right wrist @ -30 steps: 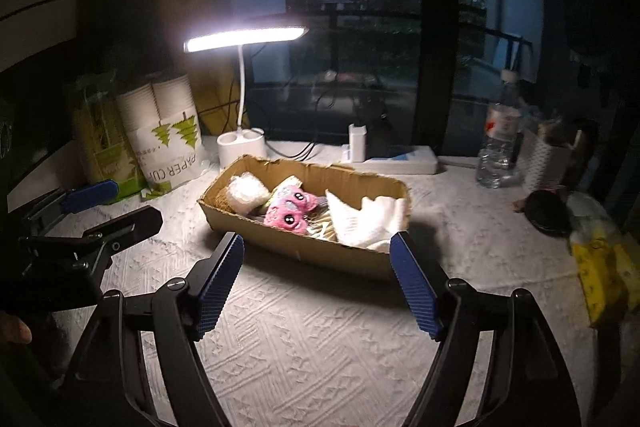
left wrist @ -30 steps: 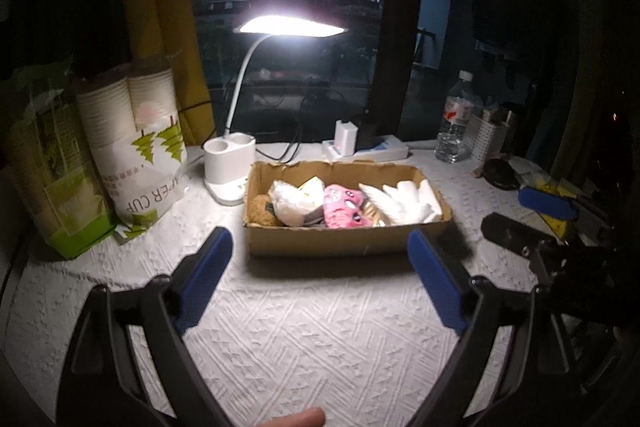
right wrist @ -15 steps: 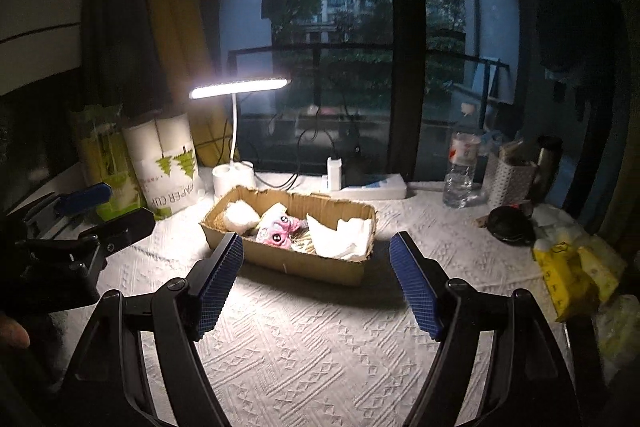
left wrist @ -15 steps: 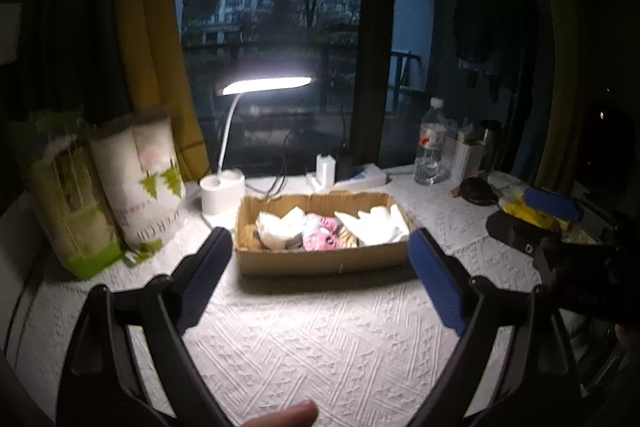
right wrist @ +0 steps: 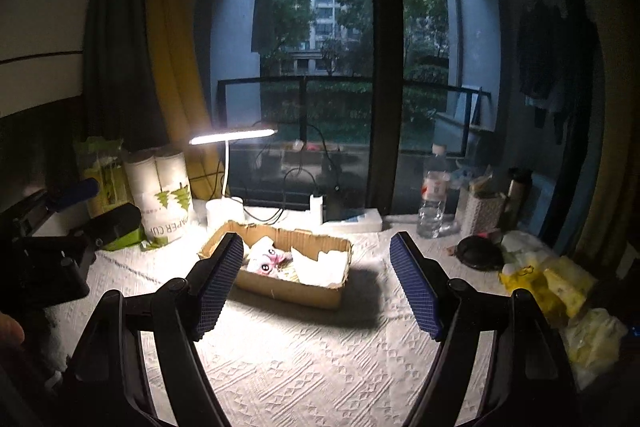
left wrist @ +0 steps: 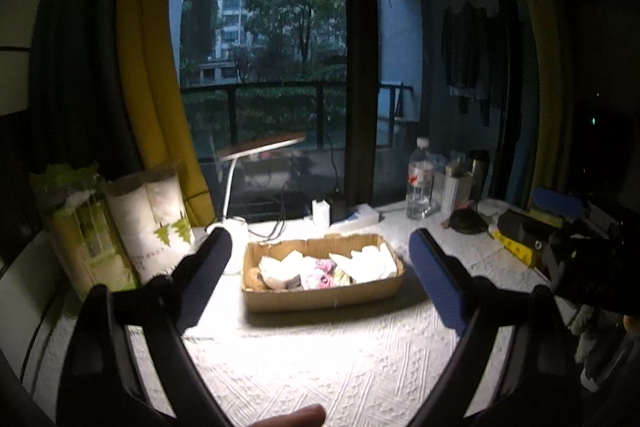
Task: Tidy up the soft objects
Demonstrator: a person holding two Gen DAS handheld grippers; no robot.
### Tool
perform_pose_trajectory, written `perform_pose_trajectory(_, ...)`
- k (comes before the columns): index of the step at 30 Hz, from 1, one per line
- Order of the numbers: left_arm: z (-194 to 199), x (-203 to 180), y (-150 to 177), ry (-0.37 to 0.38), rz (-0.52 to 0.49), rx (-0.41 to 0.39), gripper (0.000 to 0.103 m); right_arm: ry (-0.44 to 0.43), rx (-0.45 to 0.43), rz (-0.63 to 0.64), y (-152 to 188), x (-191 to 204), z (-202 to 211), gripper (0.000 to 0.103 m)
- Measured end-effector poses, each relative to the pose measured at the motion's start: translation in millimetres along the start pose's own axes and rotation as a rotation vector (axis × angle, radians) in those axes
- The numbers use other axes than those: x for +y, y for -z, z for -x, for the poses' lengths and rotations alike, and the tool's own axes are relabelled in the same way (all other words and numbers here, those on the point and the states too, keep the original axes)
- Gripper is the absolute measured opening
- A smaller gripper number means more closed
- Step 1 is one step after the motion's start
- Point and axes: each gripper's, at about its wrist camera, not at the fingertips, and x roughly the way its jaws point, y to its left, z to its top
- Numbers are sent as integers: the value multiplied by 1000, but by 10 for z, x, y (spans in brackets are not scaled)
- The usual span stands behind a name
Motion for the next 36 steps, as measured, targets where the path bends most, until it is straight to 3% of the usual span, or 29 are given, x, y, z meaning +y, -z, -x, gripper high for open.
perform_pose_trajectory(15,303,76,-234,-6,-8,-96,97,18,-70,-1,-218,17,220,79)
perform_pose_trajectory(36,307,56,-243,3,-4,-97,97,21,-73,0,-232,15,235,79)
